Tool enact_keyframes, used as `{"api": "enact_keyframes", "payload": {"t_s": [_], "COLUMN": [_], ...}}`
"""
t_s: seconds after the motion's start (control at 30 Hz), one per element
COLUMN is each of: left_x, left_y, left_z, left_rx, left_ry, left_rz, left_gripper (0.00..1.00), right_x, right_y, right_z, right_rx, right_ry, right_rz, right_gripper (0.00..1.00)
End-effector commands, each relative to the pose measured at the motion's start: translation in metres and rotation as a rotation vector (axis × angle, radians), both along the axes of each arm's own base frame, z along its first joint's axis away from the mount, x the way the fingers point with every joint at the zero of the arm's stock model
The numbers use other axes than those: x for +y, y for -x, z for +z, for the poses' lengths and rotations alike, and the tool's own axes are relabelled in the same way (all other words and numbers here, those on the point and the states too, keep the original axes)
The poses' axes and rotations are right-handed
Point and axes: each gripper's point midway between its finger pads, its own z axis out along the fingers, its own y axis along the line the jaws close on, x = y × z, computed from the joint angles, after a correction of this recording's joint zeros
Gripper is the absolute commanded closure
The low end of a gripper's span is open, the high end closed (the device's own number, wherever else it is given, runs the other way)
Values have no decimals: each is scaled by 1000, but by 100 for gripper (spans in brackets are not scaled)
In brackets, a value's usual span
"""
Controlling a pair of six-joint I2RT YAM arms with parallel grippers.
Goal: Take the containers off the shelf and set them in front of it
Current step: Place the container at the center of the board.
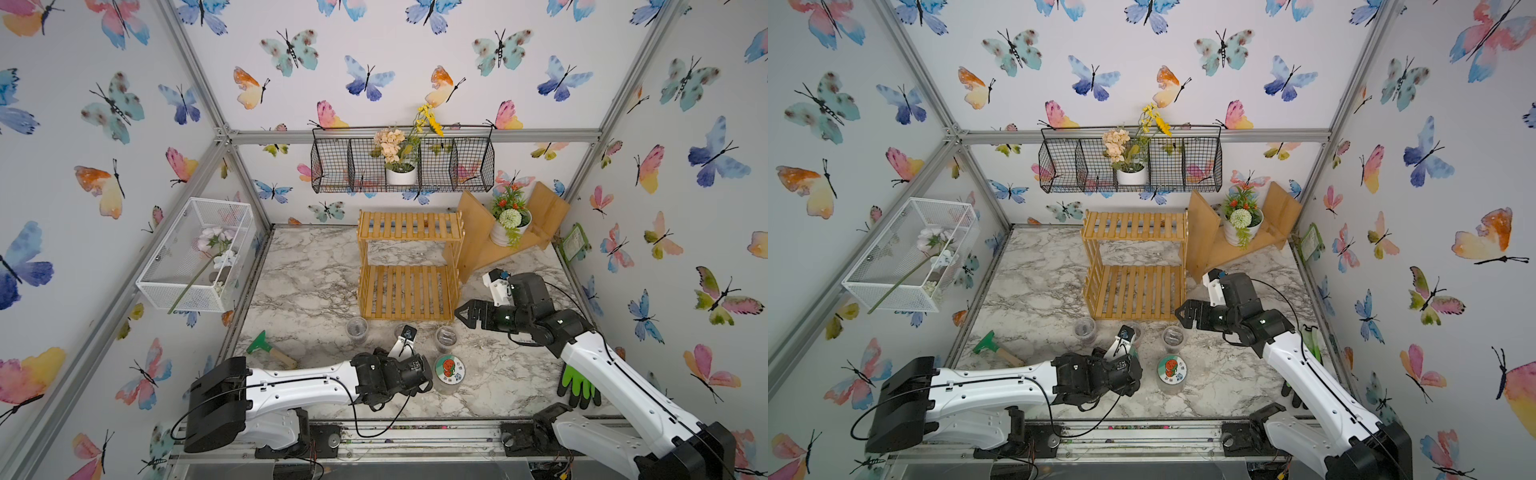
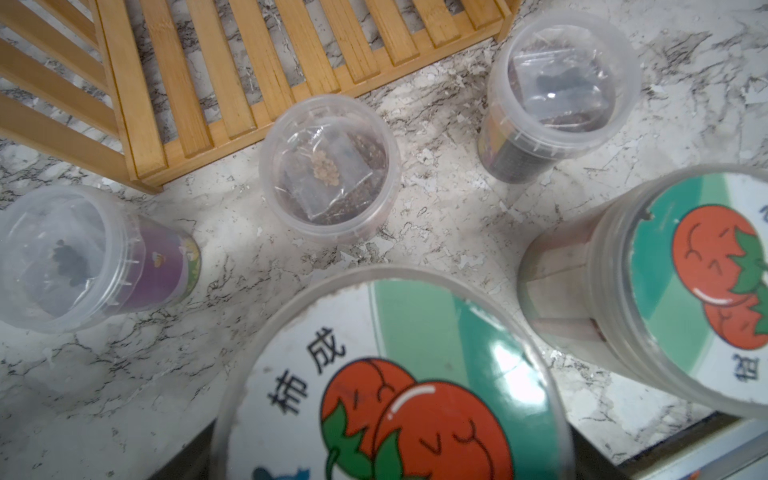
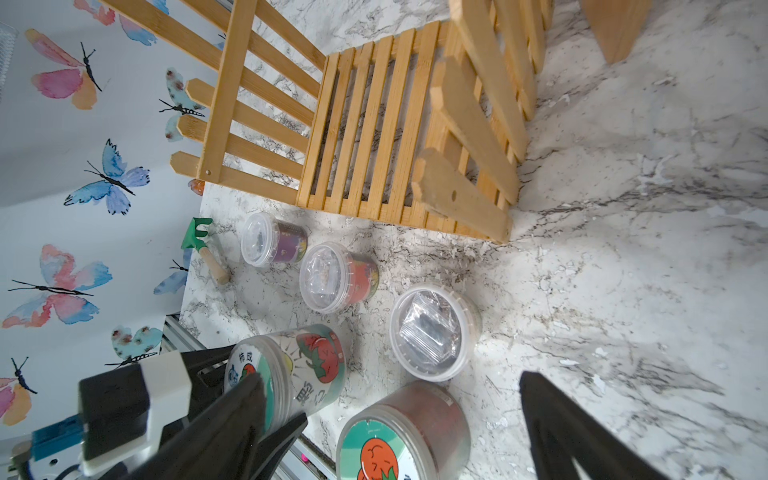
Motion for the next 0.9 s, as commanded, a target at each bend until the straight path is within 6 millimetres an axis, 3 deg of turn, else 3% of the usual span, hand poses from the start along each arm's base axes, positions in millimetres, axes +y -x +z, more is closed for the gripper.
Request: {"api": "enact_keyframes", "payload": {"t_s": [0.0, 0.57, 0.87], "left_x": [-8, -9, -9], "left_y": [-7, -12, -13], "left_z": [-1, -16, -10], "left_rx": [-32, -21, -31], "left_ry": [19, -12, -16], "left_rz": [5, 13, 10], "left_gripper": [26, 13, 3], "right_x": [-3, 1, 4], "right_y": [3, 0, -5], "right_z": [-2, -6, -5], "right_rx": [12, 23, 14], "right_ry": [0, 8, 4], "right_rz": [-6, 13, 20], "right_gripper": [2, 2, 2]}}
